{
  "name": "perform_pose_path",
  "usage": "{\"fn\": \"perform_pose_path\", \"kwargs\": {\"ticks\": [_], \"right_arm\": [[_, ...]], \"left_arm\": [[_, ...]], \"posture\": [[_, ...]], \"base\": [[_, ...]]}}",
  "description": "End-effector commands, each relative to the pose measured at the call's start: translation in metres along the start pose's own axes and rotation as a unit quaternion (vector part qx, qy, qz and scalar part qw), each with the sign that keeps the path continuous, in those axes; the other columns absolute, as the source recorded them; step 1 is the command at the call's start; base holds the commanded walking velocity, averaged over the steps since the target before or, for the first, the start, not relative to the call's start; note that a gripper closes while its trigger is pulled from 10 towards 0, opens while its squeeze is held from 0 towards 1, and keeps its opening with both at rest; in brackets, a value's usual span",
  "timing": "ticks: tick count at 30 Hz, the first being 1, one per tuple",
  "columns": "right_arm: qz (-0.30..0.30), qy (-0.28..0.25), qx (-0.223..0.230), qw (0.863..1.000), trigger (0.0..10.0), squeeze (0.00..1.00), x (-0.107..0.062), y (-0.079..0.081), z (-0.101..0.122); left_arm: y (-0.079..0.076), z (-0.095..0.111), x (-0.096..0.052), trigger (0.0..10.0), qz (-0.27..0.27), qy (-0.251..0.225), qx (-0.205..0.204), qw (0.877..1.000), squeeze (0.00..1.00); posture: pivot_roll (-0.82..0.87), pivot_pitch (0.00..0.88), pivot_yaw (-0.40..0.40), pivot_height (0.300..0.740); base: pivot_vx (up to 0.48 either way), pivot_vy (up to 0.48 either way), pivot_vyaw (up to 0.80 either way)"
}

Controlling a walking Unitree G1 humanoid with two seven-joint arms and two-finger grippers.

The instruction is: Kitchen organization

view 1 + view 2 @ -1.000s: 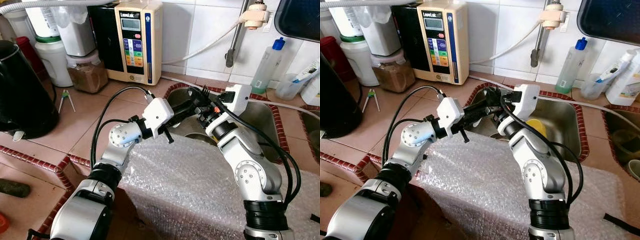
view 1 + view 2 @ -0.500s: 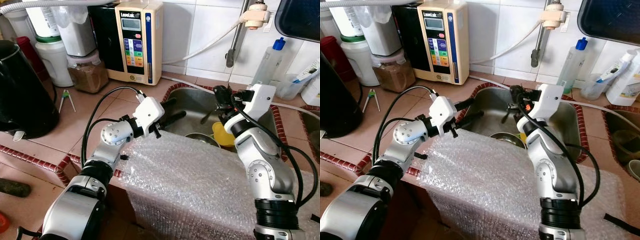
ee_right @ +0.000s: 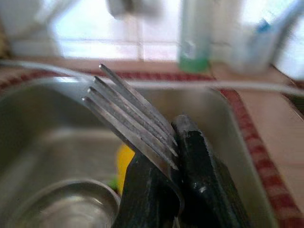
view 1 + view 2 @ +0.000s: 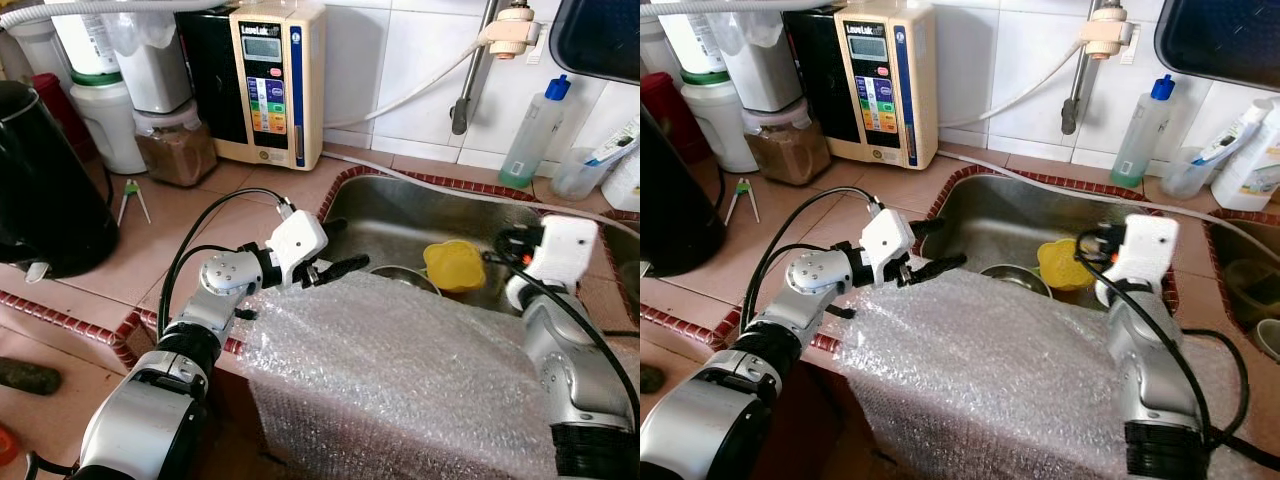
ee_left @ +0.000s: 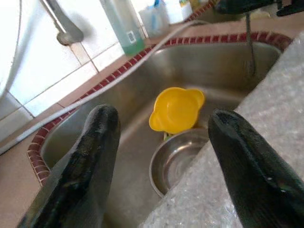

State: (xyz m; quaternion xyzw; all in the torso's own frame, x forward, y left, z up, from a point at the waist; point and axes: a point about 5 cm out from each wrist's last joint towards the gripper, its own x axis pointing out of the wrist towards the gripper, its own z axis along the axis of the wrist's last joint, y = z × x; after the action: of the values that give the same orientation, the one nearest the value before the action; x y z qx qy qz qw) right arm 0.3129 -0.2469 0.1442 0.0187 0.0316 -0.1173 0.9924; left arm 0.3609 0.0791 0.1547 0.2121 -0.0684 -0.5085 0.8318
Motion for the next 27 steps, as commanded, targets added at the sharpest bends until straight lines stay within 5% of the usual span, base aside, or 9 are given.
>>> {"fn": "perform_pose_path", "kwargs": {"ticks": [1,2,3,4,5,6,27], "right_arm": [[-0.017,0.019,0.004,1.0,0.0,0.0,-0.001,-0.007,-0.008],[-0.018,0.036,0.004,0.999,6.8,0.0,-0.001,-0.007,-0.014],[-0.018,0.04,0.003,0.999,6.8,0.0,-0.001,-0.007,-0.015],[-0.021,0.053,0.003,0.998,10.0,0.65,-0.002,-0.007,-0.02],[-0.021,0.053,0.003,0.998,10.0,0.65,-0.002,-0.007,-0.02],[-0.021,0.06,0.003,0.998,10.0,1.0,-0.002,-0.006,-0.023],[-0.039,0.07,0.015,0.997,10.0,1.0,-0.004,-0.007,-0.026]], "left_arm": [[0.004,0.005,0.003,10.0,-0.006,0.006,0.016,1.0,1.0],[0.004,0.006,0.003,10.0,-0.007,0.007,0.017,1.0,1.0],[0.005,0.006,0.004,10.0,-0.007,0.007,0.017,1.0,1.0],[0.005,0.006,0.004,10.0,-0.011,0.012,0.016,1.0,1.0],[0.005,0.006,0.004,10.0,-0.011,0.012,0.016,1.0,1.0],[0.006,0.007,0.005,10.0,-0.012,0.013,0.016,1.0,1.0],[0.004,0.001,0.006,10.0,-0.025,0.047,0.023,0.998,1.0]], "posture": [[0.02,0.0,0.056,0.74],[0.02,0.0,0.055,0.74],[0.02,0.0,0.055,0.74],[0.02,0.0,0.055,0.74],[0.02,0.0,0.055,0.74],[0.02,0.0,0.055,0.74],[0.02,0.0,0.052,0.74]], "base": [[0.0,0.0,0.0],[0.0,0.0,0.0],[0.0,0.0,0.0],[0.0,0.0,0.0],[0.0,0.0,0.0],[0.0,0.0,0.0],[0.0,0.0,0.0]]}}
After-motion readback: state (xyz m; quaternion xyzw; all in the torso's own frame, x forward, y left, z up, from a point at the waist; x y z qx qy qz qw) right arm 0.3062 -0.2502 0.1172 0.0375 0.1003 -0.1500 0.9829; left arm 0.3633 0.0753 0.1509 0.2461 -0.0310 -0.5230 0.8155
